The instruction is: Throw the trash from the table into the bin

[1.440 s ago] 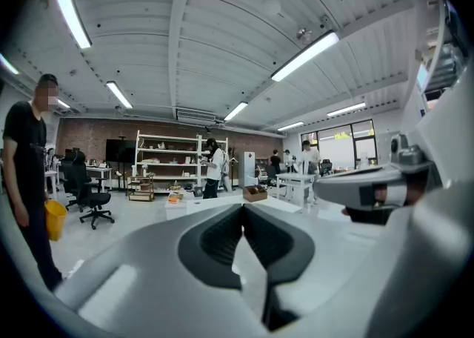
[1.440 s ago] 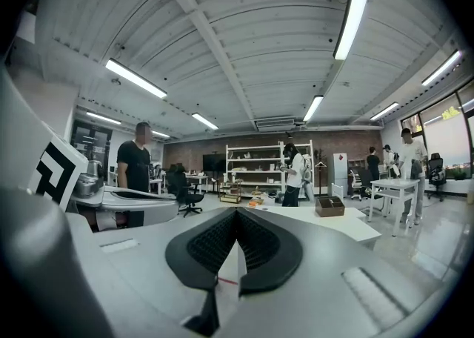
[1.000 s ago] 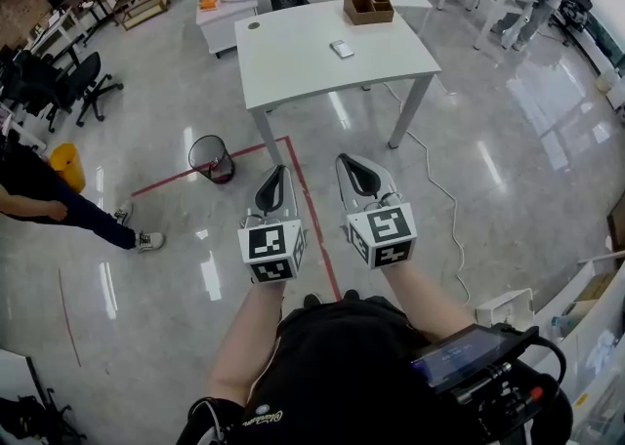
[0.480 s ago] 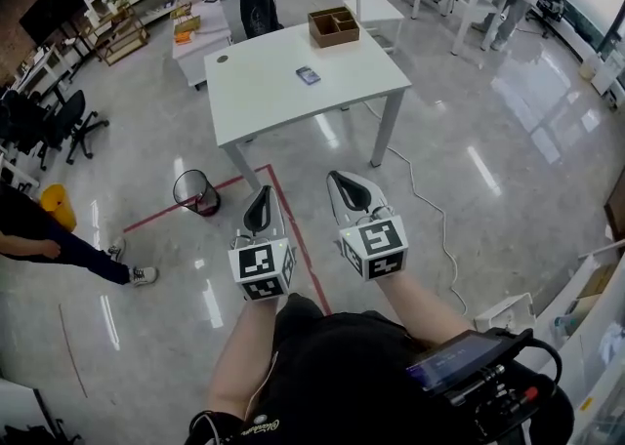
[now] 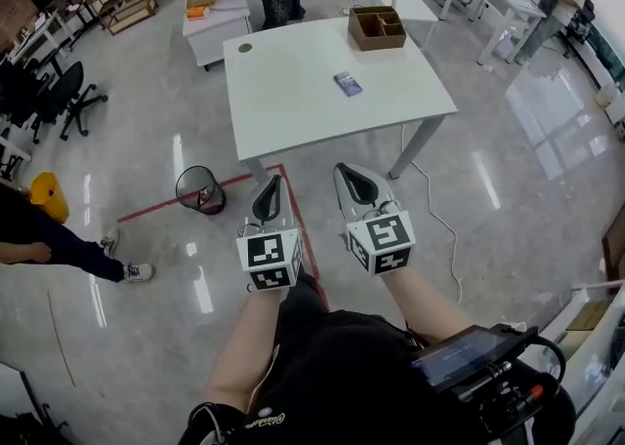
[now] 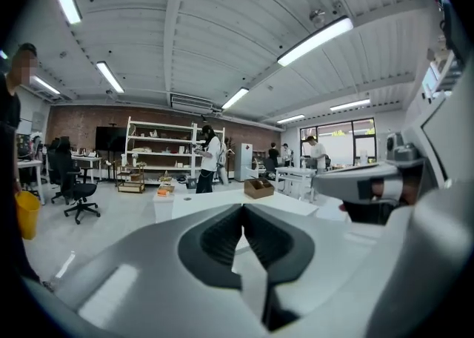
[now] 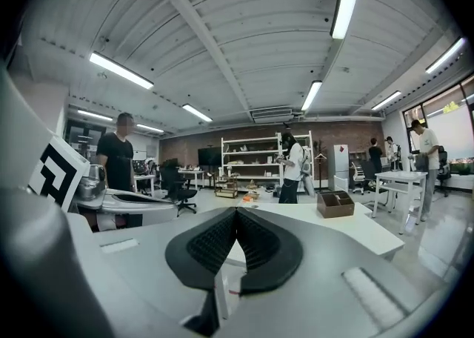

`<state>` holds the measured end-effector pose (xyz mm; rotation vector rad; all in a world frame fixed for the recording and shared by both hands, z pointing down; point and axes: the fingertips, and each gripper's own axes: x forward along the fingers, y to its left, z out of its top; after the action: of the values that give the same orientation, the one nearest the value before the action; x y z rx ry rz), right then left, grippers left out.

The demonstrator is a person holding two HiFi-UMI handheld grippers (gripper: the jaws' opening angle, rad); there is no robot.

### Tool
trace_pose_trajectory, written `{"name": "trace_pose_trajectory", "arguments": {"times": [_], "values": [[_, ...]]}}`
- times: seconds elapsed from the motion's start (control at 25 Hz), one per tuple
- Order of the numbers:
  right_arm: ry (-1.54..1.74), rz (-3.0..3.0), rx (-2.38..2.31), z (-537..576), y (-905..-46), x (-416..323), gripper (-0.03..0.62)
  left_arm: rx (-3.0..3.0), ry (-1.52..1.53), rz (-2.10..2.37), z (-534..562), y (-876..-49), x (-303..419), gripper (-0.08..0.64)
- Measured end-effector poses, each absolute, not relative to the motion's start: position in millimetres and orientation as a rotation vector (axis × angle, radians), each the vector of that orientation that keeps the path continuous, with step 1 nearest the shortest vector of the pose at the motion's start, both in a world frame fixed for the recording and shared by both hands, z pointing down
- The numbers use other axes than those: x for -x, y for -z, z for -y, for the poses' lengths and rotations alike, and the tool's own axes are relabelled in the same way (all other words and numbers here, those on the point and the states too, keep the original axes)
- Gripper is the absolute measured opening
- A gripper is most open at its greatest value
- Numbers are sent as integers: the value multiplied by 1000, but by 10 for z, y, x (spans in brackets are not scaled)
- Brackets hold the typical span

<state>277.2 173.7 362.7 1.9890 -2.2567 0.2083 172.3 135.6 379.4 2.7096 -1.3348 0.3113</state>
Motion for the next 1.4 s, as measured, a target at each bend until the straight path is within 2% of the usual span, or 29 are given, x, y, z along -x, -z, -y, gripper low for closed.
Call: {"name": "trace_pose_trajectory", "arguments": {"times": [0.32,0.96,1.2,1.36,1.4], "values": [[-273,2185,-1982,-152,-3625,-2598,-2,-2698,-347,1257,225,-3732,-1612,8],[-259,2174,-2045,965,-3501,-3368,-2,-2769,-413,1153,1272,-3756,-2635,8],[-358,2100,-2045,1131,-3899,-3763,-2,-2739,-506,1100,1420,-4081,-2889,8],[-457,1998,-1954,1373,-4527,-4167,0,-2713,-560,1095,1560,-4330,-3016,8],[-505,1966,-1911,1440,-4738,-4288,24,-2703,-575,1090,1559,-4391,-3033,8]]}}
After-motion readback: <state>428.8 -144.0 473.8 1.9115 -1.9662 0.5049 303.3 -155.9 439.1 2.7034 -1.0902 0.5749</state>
